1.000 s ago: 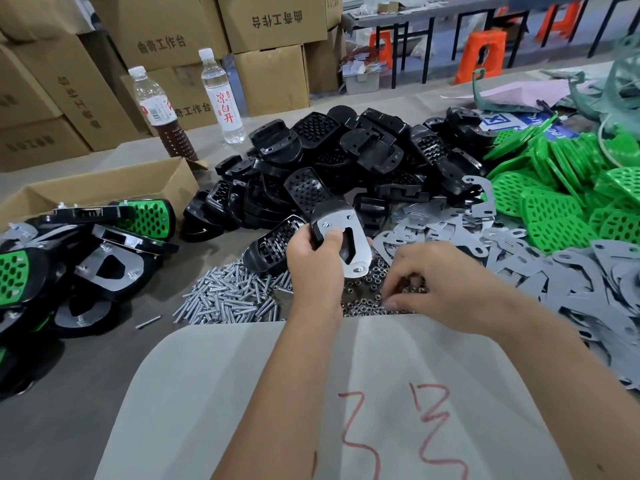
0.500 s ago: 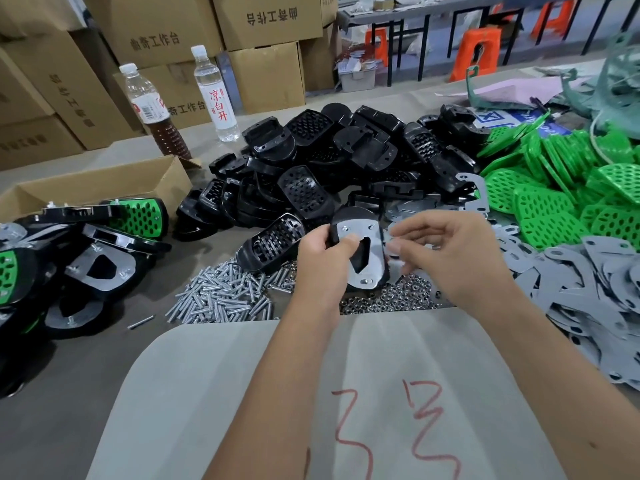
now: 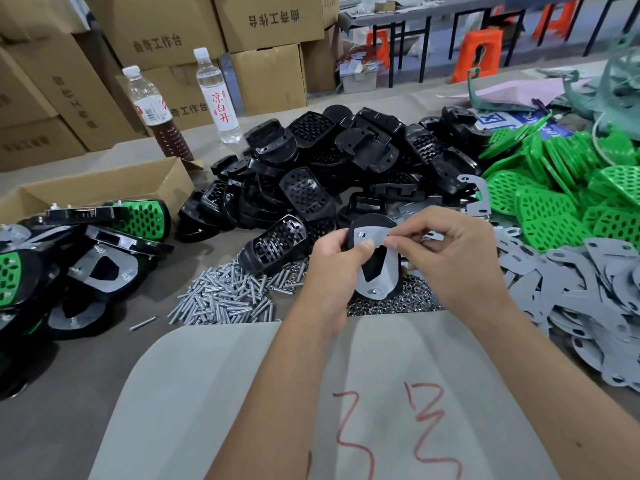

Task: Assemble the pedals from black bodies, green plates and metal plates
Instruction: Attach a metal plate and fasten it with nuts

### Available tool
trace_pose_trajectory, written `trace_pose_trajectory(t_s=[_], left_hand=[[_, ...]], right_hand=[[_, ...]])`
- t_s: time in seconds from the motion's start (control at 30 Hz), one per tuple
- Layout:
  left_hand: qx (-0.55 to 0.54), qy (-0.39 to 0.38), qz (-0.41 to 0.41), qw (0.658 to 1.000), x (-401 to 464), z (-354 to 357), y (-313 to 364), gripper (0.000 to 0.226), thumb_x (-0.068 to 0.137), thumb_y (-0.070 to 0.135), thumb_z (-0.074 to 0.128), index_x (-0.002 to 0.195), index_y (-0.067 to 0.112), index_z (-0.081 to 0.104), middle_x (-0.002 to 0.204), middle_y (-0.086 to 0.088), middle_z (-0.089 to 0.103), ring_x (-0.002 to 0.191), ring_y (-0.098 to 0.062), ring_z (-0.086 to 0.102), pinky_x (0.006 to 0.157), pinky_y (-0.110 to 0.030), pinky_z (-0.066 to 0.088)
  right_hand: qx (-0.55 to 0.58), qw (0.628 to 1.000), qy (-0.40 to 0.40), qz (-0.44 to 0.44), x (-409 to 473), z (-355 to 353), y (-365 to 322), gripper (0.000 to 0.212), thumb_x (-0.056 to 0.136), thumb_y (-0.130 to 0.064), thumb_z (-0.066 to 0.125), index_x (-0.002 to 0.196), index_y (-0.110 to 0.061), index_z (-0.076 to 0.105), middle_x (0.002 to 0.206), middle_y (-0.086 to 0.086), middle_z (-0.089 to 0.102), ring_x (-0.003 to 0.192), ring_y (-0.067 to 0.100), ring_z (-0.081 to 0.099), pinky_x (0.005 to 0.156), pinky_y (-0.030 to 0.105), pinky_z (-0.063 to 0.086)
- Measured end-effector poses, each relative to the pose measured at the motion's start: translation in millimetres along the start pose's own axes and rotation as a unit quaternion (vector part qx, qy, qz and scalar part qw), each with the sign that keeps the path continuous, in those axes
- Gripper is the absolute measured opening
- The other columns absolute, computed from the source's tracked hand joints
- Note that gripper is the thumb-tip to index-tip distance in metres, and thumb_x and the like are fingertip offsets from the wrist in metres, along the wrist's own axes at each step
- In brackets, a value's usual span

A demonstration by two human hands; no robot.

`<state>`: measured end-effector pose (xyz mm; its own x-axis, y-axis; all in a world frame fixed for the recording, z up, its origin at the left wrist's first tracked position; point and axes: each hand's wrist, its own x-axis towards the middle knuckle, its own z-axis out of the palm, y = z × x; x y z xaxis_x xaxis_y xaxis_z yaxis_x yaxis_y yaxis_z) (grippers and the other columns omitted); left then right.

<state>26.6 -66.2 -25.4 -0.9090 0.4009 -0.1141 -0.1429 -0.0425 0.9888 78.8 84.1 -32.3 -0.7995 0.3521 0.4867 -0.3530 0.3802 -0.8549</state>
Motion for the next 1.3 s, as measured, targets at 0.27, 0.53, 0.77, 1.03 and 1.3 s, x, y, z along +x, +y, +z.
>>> trace_pose_trajectory(t_s=[0.27,0.53,0.77,1.03,1.3], left_hand=[[0.004,-0.001,-0.009,1.000,-0.7,1.0,0.2,0.020,0.103,0.006,0.056,0.108,0.012,0.074,0.109,-0.017,0.078,0.090,-0.023,0.072,0.077,-0.036,0.056],[-0.008,-0.001,-0.004,1.000,-0.2,2.1,-1.6,0.018,0.101,0.003,0.058,0.111,0.005,0.074,0.102,-0.015,0.077,0.090,-0.023,0.071,0.080,-0.037,0.055],[-0.010,0.012,-0.013,1.000,-0.5,3.0,-0.5,0.020,0.101,0.003,0.057,0.114,0.003,0.073,0.113,-0.022,0.076,0.091,-0.025,0.070,0.079,-0.037,0.053],[-0.003,0.018,-0.004,1.000,0.4,4.1,-3.7,0.019,0.101,0.003,0.059,0.108,0.012,0.075,0.104,-0.013,0.078,0.092,-0.023,0.071,0.085,-0.042,0.056],[-0.012,0.022,-0.001,1.000,0.0,2.4,-3.4,0.020,0.102,0.003,0.057,0.110,0.009,0.074,0.108,-0.017,0.078,0.091,-0.024,0.071,0.081,-0.039,0.055]], right_hand=[[0.002,1.000,0.025,0.003,0.6,3.1,2.6,0.024,0.085,-0.001,0.082,0.090,-0.024,0.080,0.081,-0.005,0.072,0.061,0.012,0.066,0.056,0.018,0.056],[-0.026,1.000,-0.002,0.001,1.0,2.4,3.8,0.018,0.083,-0.003,0.084,0.084,-0.021,0.080,0.084,0.002,0.067,0.073,0.019,0.060,0.060,0.038,0.061],[-0.072,0.997,0.010,-0.013,-0.4,4.1,2.6,0.020,0.083,-0.001,0.083,0.091,-0.020,0.080,0.083,-0.006,0.070,0.078,0.018,0.066,0.069,0.045,0.062],[-0.094,0.995,0.025,-0.018,1.0,2.9,4.8,0.011,0.080,-0.009,0.088,0.081,-0.016,0.081,0.079,-0.006,0.066,0.070,0.021,0.060,0.062,0.047,0.057],[-0.062,0.998,0.009,-0.023,0.6,1.9,4.2,0.013,0.082,-0.002,0.086,0.083,-0.012,0.078,0.076,-0.004,0.066,0.066,0.022,0.065,0.055,0.036,0.062]])
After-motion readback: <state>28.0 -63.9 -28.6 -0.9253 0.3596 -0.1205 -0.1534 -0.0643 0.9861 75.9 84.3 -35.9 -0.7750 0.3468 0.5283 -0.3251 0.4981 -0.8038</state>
